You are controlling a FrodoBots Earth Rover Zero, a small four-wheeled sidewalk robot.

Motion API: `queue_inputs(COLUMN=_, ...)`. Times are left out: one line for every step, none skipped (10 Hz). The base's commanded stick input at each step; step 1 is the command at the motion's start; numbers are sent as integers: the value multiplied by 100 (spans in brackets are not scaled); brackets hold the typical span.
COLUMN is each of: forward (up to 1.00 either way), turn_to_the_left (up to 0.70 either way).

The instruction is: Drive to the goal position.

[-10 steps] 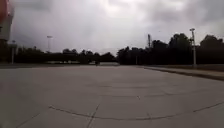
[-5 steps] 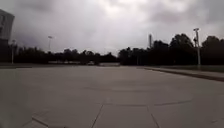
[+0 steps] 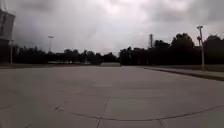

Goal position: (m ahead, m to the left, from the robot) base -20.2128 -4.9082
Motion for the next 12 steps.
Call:
queue_inputs(forward=70, turn_to_the_left=0)
queue_inputs(forward=70, turn_to_the_left=0)
queue_inputs(forward=70, turn_to_the_left=0)
queue_inputs(forward=70, turn_to_the_left=0)
queue_inputs(forward=70, turn_to_the_left=0)
queue_inputs(forward=70, turn_to_the_left=0)
queue_inputs(forward=70, turn_to_the_left=0)
queue_inputs(forward=70, turn_to_the_left=0)
queue_inputs(forward=70, turn_to_the_left=0)
queue_inputs(forward=70, turn_to_the_left=0)
queue_inputs(forward=70, turn_to_the_left=0)
queue_inputs(forward=70, turn_to_the_left=0)
